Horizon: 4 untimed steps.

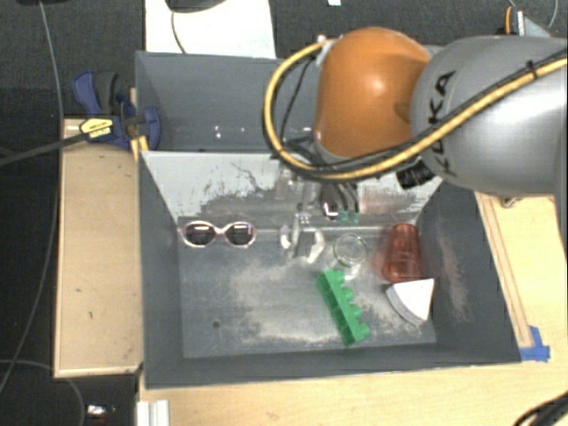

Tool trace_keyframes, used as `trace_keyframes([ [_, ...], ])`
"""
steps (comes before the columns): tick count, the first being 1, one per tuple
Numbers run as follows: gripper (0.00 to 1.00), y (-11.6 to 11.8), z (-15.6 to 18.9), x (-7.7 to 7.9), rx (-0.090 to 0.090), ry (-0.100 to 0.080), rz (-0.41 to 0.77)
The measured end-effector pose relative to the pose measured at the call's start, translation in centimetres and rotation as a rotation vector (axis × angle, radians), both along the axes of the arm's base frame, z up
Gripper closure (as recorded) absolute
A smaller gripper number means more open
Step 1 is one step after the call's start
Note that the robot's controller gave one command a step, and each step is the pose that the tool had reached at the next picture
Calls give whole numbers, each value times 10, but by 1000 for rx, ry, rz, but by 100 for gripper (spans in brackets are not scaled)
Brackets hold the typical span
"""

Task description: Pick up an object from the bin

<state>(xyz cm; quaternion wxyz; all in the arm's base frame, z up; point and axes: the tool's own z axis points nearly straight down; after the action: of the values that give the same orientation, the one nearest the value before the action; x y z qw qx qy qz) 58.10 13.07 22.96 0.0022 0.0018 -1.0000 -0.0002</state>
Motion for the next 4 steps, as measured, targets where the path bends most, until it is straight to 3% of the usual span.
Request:
trace_keyframes([
  [1, 0, -1, 4, 2, 1, -7, -6],
  [2, 0, -154, -123, -1, 1, -11, -10],
  [3, 0, -89, -66, 10, 10, -23, -118],
  [4, 0, -127, -127, -87, 0, -3, -129],
])
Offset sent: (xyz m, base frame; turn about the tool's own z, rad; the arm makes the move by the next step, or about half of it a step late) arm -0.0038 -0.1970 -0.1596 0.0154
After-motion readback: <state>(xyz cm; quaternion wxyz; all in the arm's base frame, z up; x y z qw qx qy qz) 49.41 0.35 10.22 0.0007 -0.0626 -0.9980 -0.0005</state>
